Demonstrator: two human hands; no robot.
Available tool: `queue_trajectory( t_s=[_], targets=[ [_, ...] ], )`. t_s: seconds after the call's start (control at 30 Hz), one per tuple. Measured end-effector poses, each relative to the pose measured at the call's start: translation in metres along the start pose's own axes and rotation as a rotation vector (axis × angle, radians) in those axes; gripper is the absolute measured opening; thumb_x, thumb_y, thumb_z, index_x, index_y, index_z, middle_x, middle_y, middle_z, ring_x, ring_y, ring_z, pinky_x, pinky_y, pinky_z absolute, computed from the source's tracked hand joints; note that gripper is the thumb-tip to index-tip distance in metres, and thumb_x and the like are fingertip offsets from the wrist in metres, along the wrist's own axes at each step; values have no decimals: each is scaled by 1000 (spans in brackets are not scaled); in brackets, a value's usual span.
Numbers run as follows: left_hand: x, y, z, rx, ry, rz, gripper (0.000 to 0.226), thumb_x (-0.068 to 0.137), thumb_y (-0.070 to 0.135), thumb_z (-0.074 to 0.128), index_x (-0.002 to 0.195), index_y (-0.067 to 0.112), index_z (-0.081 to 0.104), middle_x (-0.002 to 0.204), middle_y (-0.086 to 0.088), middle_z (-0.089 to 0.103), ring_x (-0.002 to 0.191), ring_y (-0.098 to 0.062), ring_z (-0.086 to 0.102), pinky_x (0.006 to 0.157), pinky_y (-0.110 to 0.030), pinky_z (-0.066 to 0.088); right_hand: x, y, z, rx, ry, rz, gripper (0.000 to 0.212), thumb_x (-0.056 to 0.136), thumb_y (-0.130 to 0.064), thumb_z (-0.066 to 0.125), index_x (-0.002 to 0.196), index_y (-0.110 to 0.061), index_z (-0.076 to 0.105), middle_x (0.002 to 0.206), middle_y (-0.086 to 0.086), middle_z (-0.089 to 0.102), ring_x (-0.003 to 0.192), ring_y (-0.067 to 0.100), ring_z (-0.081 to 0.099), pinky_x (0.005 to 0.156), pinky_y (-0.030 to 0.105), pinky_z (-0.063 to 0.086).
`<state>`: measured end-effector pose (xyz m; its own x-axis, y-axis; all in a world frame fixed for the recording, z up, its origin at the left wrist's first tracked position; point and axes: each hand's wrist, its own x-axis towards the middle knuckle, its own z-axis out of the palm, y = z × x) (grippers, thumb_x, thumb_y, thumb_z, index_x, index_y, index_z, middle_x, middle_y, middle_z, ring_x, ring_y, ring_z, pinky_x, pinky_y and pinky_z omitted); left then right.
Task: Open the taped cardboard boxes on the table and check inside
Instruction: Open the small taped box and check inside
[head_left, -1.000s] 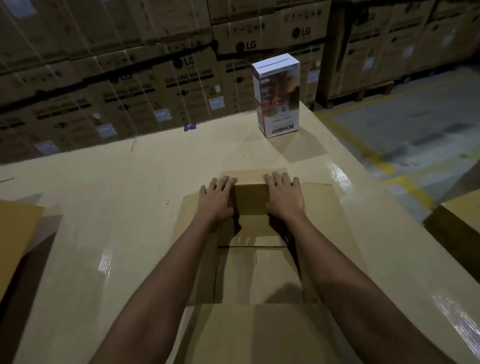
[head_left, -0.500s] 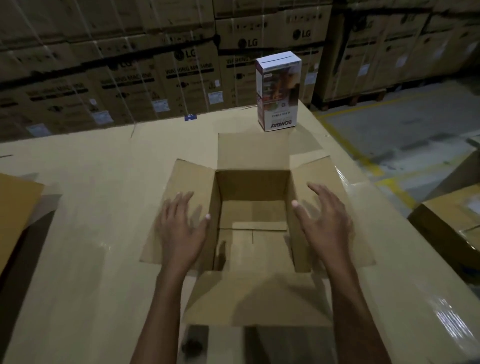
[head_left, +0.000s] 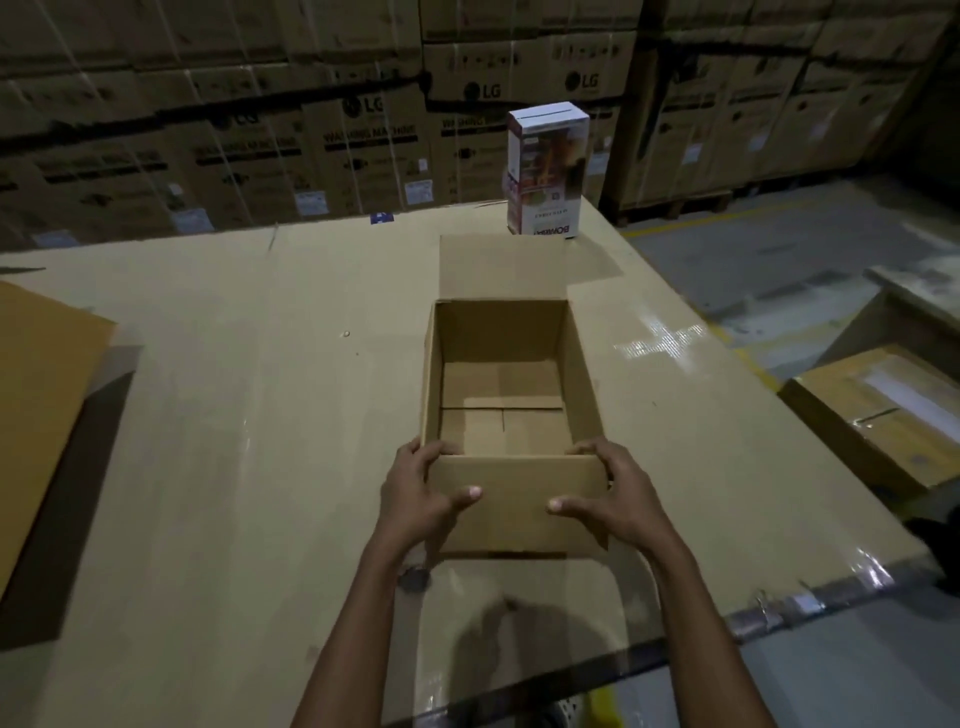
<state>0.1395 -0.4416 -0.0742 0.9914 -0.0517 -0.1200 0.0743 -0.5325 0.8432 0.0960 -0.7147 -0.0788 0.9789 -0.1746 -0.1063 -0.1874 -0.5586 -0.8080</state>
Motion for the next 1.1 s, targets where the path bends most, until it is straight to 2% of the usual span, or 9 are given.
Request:
queue_trajectory(
  t_s=[0.1,0.17,0.37,0.47,0.6,0.73,0.93,1.03,1.1],
  targets=[
    [-19,-4,-1,76,208,42,43,63,36,95,91,42,63,111,6,66,101,-19,64,84,-32,52,-25,0,20,-48,192,-68,49,67,-36,95,103,-38,62,112,-10,63,102,20,63,83,37,56],
    [-38,-6,-3,111,315,89,36,66,33,93,92,35,68,106,8,69,96,-19,65,79,-31,50,-43,-6,37,-97,348,-93,44,71,-33,94,103,-28,64,107,-7,66,96,22,64,76,34,51],
    [-90,-20,-34,32,459,256,39,72,16,90,107,22,74,105,16,67,88,-12,66,77,-38,61,-98,-28,52,-174,565,-187,53,73,-36,92,118,-24,67,110,-1,75,93,24,72,75,35,55],
    [-116,-20,-55,10,513,358,41,73,10,89,111,20,73,108,16,64,90,-11,66,78,-36,62,-123,-48,58,-173,615,-220,53,72,-36,93,119,-26,68,105,-1,77,91,25,74,74,31,52],
    [-143,-23,-82,-35,579,418,42,73,8,89,109,22,74,114,4,73,97,-15,70,83,-34,60,-150,-71,66,-138,633,-304,51,74,-39,91,117,-26,67,105,-5,76,89,20,74,72,32,58],
    [-173,-31,-109,-53,611,437,41,73,8,89,109,21,74,113,1,74,98,-14,68,82,-22,55,-177,-92,81,-107,620,-376,51,76,-41,88,120,-26,66,108,-6,74,88,17,73,70,32,60],
    [-244,-63,-160,-50,689,471,41,73,4,87,109,15,73,112,-1,73,98,-15,69,84,-23,57,-239,-124,126,-62,613,-468,50,76,-40,88,118,-25,66,107,-6,74,88,17,72,67,35,61],
    [-287,-88,-190,-38,699,482,37,74,6,85,108,13,73,113,-2,73,106,-21,70,87,-34,60,-284,-141,157,2,646,-497,45,76,-49,81,113,-30,64,106,-7,75,84,20,73,62,34,59],
    [-313,-104,-212,-24,708,490,35,75,9,83,108,16,72,114,-3,73,110,-22,69,89,-33,60,-313,-153,180,33,648,-528,42,78,-51,76,112,-34,61,106,-6,75,83,21,73,59,36,59]
  ],
)
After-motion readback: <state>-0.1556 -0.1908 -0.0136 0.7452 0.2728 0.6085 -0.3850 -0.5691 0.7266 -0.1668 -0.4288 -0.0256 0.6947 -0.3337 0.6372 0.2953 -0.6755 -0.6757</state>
